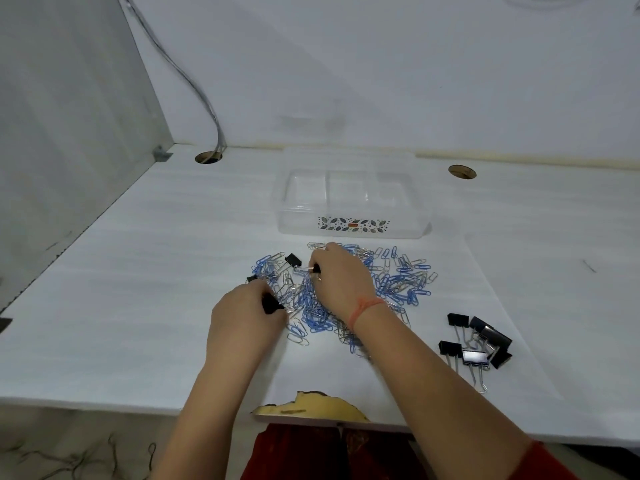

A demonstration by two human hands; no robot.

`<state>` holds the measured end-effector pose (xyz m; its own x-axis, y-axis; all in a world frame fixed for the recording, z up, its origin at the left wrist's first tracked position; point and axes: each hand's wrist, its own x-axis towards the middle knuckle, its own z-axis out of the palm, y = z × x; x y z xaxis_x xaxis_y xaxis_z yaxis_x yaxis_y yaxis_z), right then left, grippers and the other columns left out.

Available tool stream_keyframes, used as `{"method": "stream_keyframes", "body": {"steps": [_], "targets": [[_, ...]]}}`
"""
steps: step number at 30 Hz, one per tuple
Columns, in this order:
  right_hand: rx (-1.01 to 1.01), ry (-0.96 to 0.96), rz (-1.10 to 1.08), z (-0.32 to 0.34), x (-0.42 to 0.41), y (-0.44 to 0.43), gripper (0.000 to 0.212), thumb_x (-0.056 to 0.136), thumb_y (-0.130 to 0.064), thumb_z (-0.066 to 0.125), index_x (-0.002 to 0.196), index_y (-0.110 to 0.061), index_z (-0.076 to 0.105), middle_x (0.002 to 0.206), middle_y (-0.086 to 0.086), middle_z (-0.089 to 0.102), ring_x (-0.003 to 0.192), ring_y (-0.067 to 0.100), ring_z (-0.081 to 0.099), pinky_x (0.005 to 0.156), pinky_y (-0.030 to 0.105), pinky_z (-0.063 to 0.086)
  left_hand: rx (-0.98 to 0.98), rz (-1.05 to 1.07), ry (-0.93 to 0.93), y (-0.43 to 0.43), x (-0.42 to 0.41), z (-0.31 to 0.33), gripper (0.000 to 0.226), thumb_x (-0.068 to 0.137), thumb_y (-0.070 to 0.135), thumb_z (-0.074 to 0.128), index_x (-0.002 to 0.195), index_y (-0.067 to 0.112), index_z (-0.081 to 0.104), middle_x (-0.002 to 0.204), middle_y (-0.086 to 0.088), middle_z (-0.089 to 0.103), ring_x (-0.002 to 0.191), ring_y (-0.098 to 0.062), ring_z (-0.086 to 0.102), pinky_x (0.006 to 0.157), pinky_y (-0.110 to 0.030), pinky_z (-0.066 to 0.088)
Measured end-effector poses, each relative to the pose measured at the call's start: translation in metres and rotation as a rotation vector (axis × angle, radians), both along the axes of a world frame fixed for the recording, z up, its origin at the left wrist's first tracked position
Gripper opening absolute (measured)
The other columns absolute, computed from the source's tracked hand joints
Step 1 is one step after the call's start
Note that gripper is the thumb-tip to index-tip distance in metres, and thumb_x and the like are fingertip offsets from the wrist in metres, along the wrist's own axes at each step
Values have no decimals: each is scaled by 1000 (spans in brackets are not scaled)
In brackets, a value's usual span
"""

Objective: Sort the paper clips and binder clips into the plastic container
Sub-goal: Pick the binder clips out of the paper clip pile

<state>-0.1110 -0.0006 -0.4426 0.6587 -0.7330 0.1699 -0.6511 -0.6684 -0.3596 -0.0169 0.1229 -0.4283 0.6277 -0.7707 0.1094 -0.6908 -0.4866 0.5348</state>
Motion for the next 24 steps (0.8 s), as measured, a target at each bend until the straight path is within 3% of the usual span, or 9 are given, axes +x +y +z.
{"method": "stream_keyframes", "body": {"steps": [5, 8, 10, 12, 14, 17, 19, 22, 24], "targets": [[275, -330, -92, 8, -10, 7, 13, 88, -9, 51, 96, -13, 59, 97, 3, 63, 82, 15, 57, 67, 22, 42, -240, 107, 247, 5, -2, 4, 3, 74, 14, 65, 73, 16, 66, 70, 2, 67, 68, -20, 58, 58, -27, 40], [1039, -730, -170, 21, -11, 10, 7, 88, -6, 54, 93, -12, 54, 84, 3, 55, 58, 10, 44, 46, 17, 35, -452, 256, 927, 5, 1, 13, 12, 81, 9, 58, 70, 11, 61, 58, 0, 62, 52, -14, 50, 45, -21, 36], [1380, -921, -202, 27, -10, 9, 10, 89, -17, 61, 83, -12, 53, 74, 3, 54, 53, 9, 39, 39, 17, 35, -536, 329, 1353, 5, 6, 20, 15, 85, 8, 50, 70, 8, 55, 50, -1, 59, 42, -9, 47, 31, -13, 27], [1453, -979, -253, 29, -7, 5, 30, 86, -35, 65, 68, -16, 51, 61, 0, 50, 49, 9, 39, 39, 18, 37, -565, 351, 1544, 8, 10, 24, 15, 85, 10, 46, 72, 6, 52, 58, -5, 59, 40, -8, 52, 27, -10, 24], [1305, -858, -298, 27, 0, 2, 46, 87, -47, 58, 54, -19, 42, 49, -2, 43, 43, 11, 37, 42, 22, 31, -644, 361, 1612, 9, 14, 23, 14, 84, 13, 50, 71, 10, 51, 60, -5, 60, 41, -10, 55, 27, -9, 26], [907, -598, -247, 23, 12, 1, 44, 95, -43, 42, 59, -17, 47, 55, -1, 46, 48, 15, 42, 51, 25, 33, -791, 377, 1579, 6, 22, 21, 22, 85, 25, 63, 70, 17, 50, 55, 2, 57, 39, -8, 52, 28, -10, 30], [535, -434, -107, 15, 18, -1, 26, 98, -28, 39, 88, -13, 58, 69, 2, 56, 65, 19, 54, 61, 29, 40, -807, 360, 1408, 3, 27, 17, 27, 83, 21, 67, 65, 17, 48, 51, 3, 51, 39, -9, 49, 31, -13, 29], [186, -111, 88, 10, 22, -4, 34, 94, -10, 40, 128, -15, 43, 81, 5, 58, 77, 23, 56, 65, 29, 40, -624, 273, 879, -1, 33, 8, 25, 78, 11, 70, 64, 16, 50, 51, -1, 45, 45, -17, 42, 44, -22, 32], [130, 52, 154, 8, 25, -7, 46, 90, -5, 43, 134, -17, 37, 102, 13, 60, 91, 30, 59, 73, 33, 43, -419, 218, 442, -3, 36, 4, 12, 75, 13, 68, 77, 20, 59, 55, -1, 49, 50, -20, 43, 51, -26, 32]]}}
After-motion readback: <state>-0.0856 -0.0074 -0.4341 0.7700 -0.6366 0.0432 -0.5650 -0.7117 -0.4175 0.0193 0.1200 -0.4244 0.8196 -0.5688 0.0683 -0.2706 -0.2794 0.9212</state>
